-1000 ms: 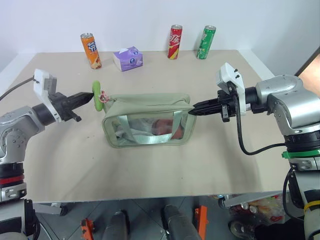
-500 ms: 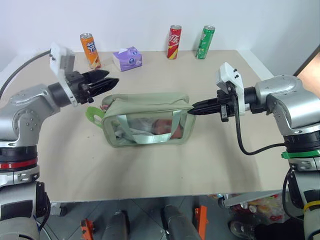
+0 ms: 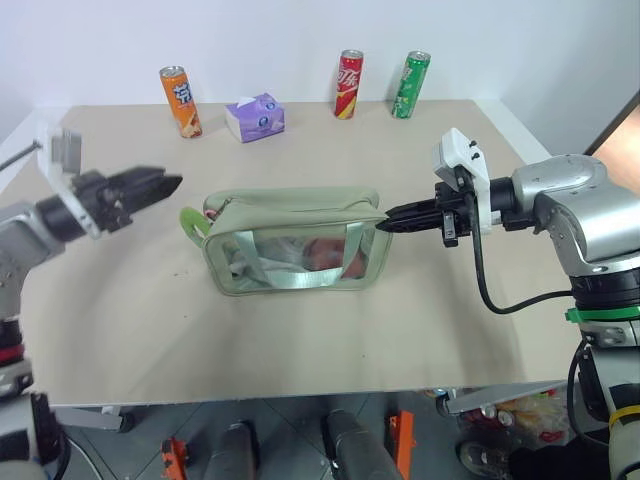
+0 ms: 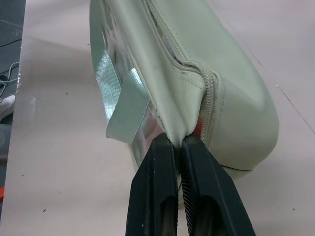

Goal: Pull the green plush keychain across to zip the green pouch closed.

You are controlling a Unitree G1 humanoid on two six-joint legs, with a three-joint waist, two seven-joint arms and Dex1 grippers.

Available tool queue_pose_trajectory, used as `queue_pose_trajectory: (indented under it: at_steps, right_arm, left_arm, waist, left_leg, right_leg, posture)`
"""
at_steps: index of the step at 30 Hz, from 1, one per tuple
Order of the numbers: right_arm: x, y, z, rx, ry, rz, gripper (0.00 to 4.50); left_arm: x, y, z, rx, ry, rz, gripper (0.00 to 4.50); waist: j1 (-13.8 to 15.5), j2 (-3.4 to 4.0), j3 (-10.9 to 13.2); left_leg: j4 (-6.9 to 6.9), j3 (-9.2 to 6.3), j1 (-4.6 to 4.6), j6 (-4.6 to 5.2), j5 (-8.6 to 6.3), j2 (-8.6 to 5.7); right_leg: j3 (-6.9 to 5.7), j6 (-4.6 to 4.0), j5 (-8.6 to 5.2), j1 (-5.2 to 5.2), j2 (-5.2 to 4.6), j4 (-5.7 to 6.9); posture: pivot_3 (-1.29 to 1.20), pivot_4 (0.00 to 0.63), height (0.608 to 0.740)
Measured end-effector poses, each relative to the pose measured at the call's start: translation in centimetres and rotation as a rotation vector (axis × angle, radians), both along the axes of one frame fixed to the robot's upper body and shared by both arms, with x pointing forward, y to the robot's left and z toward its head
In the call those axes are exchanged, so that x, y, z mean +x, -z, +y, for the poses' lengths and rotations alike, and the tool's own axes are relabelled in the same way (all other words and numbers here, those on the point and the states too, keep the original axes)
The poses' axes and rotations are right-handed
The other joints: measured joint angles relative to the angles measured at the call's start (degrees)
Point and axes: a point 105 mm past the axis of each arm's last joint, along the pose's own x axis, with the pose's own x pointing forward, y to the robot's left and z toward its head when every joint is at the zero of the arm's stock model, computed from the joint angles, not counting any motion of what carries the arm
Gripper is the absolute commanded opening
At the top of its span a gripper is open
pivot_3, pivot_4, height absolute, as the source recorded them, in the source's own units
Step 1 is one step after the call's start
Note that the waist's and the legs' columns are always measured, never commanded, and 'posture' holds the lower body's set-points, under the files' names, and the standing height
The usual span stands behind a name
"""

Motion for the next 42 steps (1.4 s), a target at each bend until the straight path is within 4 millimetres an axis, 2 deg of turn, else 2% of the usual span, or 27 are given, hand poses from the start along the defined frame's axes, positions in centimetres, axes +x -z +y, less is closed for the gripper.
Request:
queue_pose_trajectory:
  at_steps: [2,7,11,16,20,27,34,41,42]
  right_arm:
    - [0.0,0.0,-0.1,0.0,0.001,-0.001,0.0]
    - [-0.1,0.0,-0.1,-0.002,-0.009,0.001,0.0]
    - [-0.1,0.0,0.0,-0.002,-0.013,0.003,0.0]
    - [-0.1,0.0,0.0,-0.002,-0.013,0.003,0.0]
    - [-0.1,0.0,-0.1,-0.002,-0.009,0.007,0.0]
    - [-0.2,0.1,-0.1,0.004,-0.004,0.014,0.0]
    - [-0.2,0.2,-0.1,0.008,0.004,0.015,0.0]
    - [-0.2,0.2,-0.1,0.011,0.005,0.018,0.0]
    - [-0.2,0.2,-0.1,0.012,0.006,0.019,0.0]
  left_arm:
    - [-1.0,1.1,0.3,-0.023,0.003,0.044,2.81]
    - [-2.1,1.7,-0.3,-0.016,0.005,0.051,2.81]
    - [-1.8,4.0,-1.3,-0.033,0.012,0.122,2.81]
    - [-1.4,5.3,-1.9,-0.002,0.007,0.148,2.81]
    - [-0.3,5.4,-1.8,-0.017,-0.031,0.139,2.81]
    - [0.3,5.8,-1.8,-0.012,-0.029,0.149,2.81]
    - [1.8,5.0,-1.8,-0.026,-0.046,0.115,2.81]
    - [2.3,5.4,-2.7,-0.031,-0.031,0.118,2.81]
    - [2.3,5.4,-2.7,-0.031,-0.032,0.118,2.57]
  waist:
    - [0.2,-0.05,0.0]
    - [0.3,-0.08,0.0]
    - [0.3,-0.08,0.0]
    - [0.3,-0.08,0.0]
    - [0.3,-0.09,0.0]
    - [0.2,-0.09,0.0]
    - [0.3,-0.09,0.0]
    - [0.3,-0.09,0.0]
    - [0.3,-0.09,0.0]
  left_leg:
    - [0.02,-0.09,-0.03,0.0,0.0,0.02]
    - [0.06,-0.04,0.08,0.0,0.01,-0.01]
    - [0.07,-0.02,0.08,0.0,0.01,-0.02]
    - [0.03,-0.03,0.06,0.0,0.0,-0.02]
    - [0.04,-0.03,0.05,0.0,0.0,-0.03]
    - [0.03,-0.03,0.06,0.0,0.0,-0.02]
    - [0.05,-0.02,0.06,0.0,0.0,-0.04]
    - [0.02,-0.03,0.05,0.0,0.0,-0.03]
    - [0.02,-0.04,0.05,0.0,0.0,-0.03]
  right_leg:
    - [-0.13,-0.25,-0.14,0.0,0.01,0.0]
    - [-0.07,-0.25,-0.14,0.09,-0.04,0.0]
    - [-0.06,-0.25,-0.12,0.08,-0.03,0.0]
    - [-0.06,-0.27,-0.14,0.06,-0.02,0.0]
    - [-0.06,-0.26,-0.13,0.06,-0.02,0.0]
    - [-0.04,-0.25,-0.13,0.06,-0.01,0.0]
    - [-0.03,-0.24,-0.12,0.07,-0.01,0.0]
    - [-0.04,-0.23,-0.12,0.06,0.0,0.0]
    - [-0.04,-0.23,-0.12,0.06,0.0,0.0]
  posture:
    - [0.0,0.15,0.74]
    - [0.0,0.15,0.74]
    - [0.0,0.15,0.74]
    - [0.0,0.15,0.74]
    - [0.0,0.15,0.74]
    - [0.0,0.15,0.74]
    - [0.0,0.15,0.74]
    - [0.0,0.15,0.74]
    - [0.0,0.15,0.74]
